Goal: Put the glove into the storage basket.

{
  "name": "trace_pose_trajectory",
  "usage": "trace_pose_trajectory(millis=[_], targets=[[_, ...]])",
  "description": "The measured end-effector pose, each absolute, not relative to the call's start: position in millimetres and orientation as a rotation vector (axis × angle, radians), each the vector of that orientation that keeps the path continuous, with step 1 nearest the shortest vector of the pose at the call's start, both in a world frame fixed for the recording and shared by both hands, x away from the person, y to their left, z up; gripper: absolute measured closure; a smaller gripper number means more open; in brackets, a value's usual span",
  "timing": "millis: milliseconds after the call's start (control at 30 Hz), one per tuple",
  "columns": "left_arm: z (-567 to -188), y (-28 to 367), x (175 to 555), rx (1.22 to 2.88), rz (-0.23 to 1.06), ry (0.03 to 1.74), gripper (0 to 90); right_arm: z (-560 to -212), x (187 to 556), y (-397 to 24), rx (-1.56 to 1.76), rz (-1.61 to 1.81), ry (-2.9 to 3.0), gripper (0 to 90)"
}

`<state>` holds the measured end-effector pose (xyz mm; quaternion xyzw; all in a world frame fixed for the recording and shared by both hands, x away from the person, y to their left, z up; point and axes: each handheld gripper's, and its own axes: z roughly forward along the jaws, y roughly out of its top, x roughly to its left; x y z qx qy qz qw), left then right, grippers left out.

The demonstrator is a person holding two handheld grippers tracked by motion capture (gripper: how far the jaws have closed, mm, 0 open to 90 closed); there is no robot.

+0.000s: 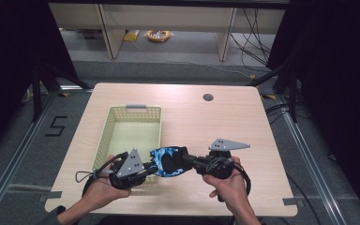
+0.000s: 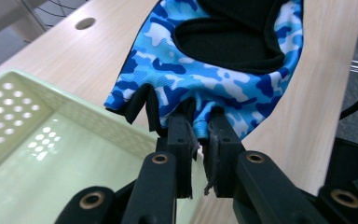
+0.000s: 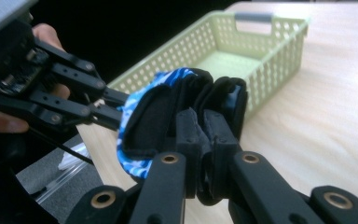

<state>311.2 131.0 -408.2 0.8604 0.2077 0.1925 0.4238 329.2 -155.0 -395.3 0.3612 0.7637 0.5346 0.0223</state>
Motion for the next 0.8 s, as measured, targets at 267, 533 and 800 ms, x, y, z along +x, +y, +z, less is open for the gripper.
trace_pose_trajectory(millis=[267,533,800], targets=[[-400,148,320,2.115,0.519,0.56,80.8,-364,345,-133,1.004,1.652,2.387,86.5],[-398,177,328,2.125,0.57,0.625,80.7,-353,357,-97,0.98,1.642,2.438,86.6],[-404,215,328,2.136,0.602,0.699,80.5,-359,371,-55,0.977,1.694,2.489,86.6]])
